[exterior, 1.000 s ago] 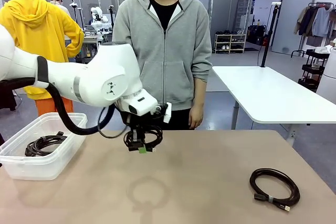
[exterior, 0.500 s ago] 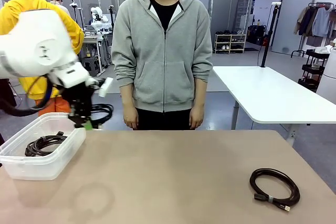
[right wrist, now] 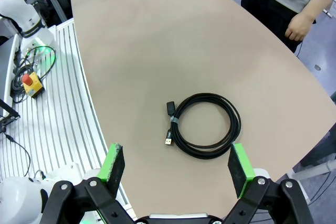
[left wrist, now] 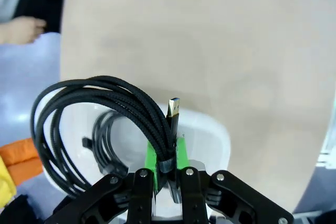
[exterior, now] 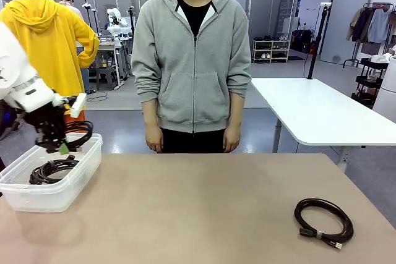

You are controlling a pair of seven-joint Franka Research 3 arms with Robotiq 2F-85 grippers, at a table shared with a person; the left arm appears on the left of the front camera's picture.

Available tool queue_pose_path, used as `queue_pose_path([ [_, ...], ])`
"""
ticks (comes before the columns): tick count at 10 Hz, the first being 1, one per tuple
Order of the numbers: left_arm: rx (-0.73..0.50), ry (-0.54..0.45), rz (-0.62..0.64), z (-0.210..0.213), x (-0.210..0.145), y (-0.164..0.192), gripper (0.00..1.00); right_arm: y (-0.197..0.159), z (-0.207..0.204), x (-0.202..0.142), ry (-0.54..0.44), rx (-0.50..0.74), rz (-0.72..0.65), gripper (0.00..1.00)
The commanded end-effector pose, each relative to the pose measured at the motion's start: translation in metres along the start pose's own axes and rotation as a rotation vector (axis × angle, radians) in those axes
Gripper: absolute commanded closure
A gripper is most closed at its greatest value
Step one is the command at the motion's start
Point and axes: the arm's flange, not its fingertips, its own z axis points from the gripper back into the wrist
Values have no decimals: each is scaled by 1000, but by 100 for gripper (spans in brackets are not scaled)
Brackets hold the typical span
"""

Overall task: Organize and store the cables.
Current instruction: Place the USB Extension Cable into the Organizing box.

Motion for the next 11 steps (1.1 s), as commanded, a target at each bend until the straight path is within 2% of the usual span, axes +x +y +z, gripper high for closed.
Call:
queue_pose_path([
  [1, 5, 6, -8, -7, -31, 12, 84, 0, 1, -1, -11, 3, 16, 0],
  [3, -25, 30, 14, -26, -58, 31, 84, 0, 1, -1, -11, 3, 16, 0],
  [6, -87, 12, 91, -57, -89, 52, 84, 0, 1, -1, -11, 3, 16, 0],
  [9, -153, 3, 99, -79, -95, 49, 84, 0, 1, -1, -11, 3, 16, 0],
  [10, -163, -32, 110, -82, -94, 48, 71, 0, 1, -1, -11, 3, 16, 0],
  [11, -159, -40, 111, -81, -96, 45, 48, 0, 1, -1, -11, 3, 16, 0],
])
